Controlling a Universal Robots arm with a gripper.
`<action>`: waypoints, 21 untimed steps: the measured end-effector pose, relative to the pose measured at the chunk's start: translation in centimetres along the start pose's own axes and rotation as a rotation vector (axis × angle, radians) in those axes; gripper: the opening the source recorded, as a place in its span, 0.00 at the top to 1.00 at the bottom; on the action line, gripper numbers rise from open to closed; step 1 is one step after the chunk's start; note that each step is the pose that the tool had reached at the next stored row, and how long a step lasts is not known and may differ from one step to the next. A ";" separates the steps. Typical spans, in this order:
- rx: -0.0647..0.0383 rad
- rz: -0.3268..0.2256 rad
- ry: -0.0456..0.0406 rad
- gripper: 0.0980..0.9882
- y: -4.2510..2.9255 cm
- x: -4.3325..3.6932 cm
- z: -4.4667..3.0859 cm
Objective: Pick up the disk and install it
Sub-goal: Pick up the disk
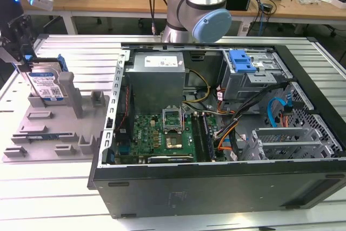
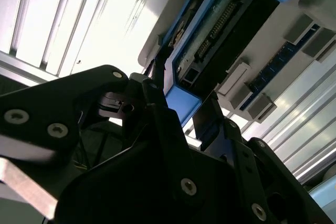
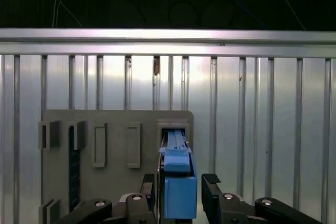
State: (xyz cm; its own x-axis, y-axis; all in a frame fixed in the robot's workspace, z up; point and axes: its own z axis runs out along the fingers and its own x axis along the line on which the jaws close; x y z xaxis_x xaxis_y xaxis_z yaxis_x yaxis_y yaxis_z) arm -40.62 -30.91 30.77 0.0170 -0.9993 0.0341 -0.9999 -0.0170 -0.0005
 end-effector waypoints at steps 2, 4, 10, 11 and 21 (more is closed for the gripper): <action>0.000 0.000 0.0001 0.57 0.00 0.00 0.09; 0.000 0.000 0.0000 0.57 0.00 0.00 0.17; 0.000 0.000 0.0000 0.57 0.00 -0.02 0.53; 0.000 0.000 0.0001 0.57 0.00 -0.02 0.57; 0.000 0.000 0.0000 0.67 0.03 -0.02 0.76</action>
State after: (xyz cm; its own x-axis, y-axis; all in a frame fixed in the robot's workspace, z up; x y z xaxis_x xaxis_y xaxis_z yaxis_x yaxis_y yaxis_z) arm -40.65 -30.91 30.01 0.0170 -0.9993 0.0341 -0.9999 -0.0170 -0.0006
